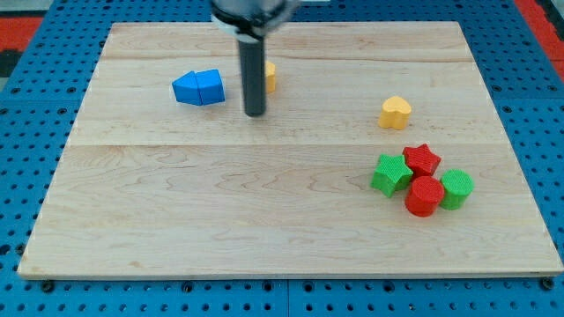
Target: Place the yellow hexagon to the top right of the yellow heart
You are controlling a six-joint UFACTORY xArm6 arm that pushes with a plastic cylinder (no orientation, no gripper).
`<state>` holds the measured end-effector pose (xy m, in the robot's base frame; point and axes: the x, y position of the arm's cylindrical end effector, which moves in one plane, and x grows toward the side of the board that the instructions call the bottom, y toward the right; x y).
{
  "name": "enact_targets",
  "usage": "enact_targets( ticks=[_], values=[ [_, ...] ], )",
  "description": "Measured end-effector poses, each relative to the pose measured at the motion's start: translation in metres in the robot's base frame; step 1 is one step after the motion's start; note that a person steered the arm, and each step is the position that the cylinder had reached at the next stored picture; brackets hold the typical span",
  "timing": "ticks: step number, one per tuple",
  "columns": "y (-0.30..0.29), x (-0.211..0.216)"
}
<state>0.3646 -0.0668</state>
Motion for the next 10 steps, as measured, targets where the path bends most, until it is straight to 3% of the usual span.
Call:
enact_targets(
  ticks=[2,3,4,5,6,7,8,9,10],
  values=[
    [0.059,-0.060],
    [0.019,-0.069],
    [0.019,-0.100],
    [0.105,-0.060],
    [0.147,-0.049],
    [0.110,-0.095],
    [0.210,-0.071],
    [0.230,-0.048],
    [0.264,-0.057]
  ],
)
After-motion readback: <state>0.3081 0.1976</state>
